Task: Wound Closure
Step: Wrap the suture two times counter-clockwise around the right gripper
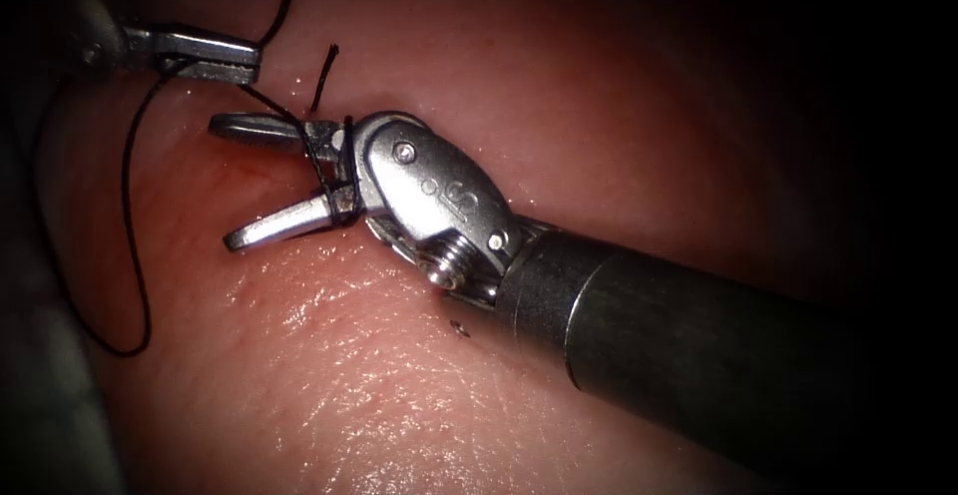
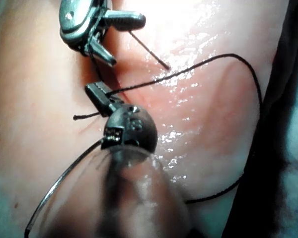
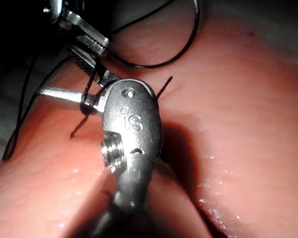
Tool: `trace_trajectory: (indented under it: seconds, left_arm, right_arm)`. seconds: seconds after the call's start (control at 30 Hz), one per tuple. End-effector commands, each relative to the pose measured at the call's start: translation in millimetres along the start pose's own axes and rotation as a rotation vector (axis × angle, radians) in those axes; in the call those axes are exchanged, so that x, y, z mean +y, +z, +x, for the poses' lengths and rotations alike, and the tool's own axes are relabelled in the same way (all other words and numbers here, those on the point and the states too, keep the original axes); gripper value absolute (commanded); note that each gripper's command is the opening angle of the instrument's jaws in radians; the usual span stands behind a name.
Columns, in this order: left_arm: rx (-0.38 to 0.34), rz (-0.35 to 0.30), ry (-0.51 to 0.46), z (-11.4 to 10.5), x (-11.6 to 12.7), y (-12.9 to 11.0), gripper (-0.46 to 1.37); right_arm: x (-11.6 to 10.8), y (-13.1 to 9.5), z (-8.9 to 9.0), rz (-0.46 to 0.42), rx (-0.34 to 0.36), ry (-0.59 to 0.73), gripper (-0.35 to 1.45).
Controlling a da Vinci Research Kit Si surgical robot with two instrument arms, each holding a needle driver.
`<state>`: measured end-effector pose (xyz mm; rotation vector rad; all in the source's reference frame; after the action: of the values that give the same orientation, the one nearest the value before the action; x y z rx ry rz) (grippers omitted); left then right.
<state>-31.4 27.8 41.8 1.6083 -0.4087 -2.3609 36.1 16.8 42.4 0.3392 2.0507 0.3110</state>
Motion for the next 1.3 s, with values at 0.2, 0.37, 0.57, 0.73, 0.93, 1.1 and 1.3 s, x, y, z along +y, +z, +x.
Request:
trace_trajectory:
  seconds: [0.2, 0.37, 0.57, 0.73, 0.93, 1.1, 1.3]
  left_arm:
    - [0.001, 0.004, 0.012, -0.2, 1.5, 0.4, -0.35]
    - [-0.002, 0.007, 0.024, 0.2, 2.9, 0.7, -0.35]
    - [-0.005, 0.007, 0.030, 0.5, 4.4, 0.8, -0.35]
    - [-0.007, 0.048, 0.041, 0.9, 5.3, 0.9, -0.25]
    - [-0.011, 0.062, 0.052, 1.5, 6.7, 1.5, -0.35]
    - [-0.013, 0.070, 0.066, 1.9, 8.4, 1.9, -0.35]
    - [-0.020, 0.067, 0.081, 2.2, 9.5, 2.0, -0.35]
  right_arm:
    - [0.6, 0.0, -0.3, -0.064, 0.058, 0.015, 0.95]
    - [1.6, -0.6, -0.7, -0.146, 0.051, 0.021, 0.92]
    - [2.5, -1.6, -1.1, -0.232, 0.035, 0.054, 0.91]
    - [2.8, -2.3, -1.4, -0.304, 0.031, 0.105, 0.87]
    - [2.8, -2.7, -1.5, -0.375, 0.036, 0.163, 0.86]
    - [2.8, -2.6, -1.5, -0.430, 0.043, 0.203, 0.83]
    - [2.6, -2.7, -1.8, -0.529, -0.016, 0.229, 0.80]
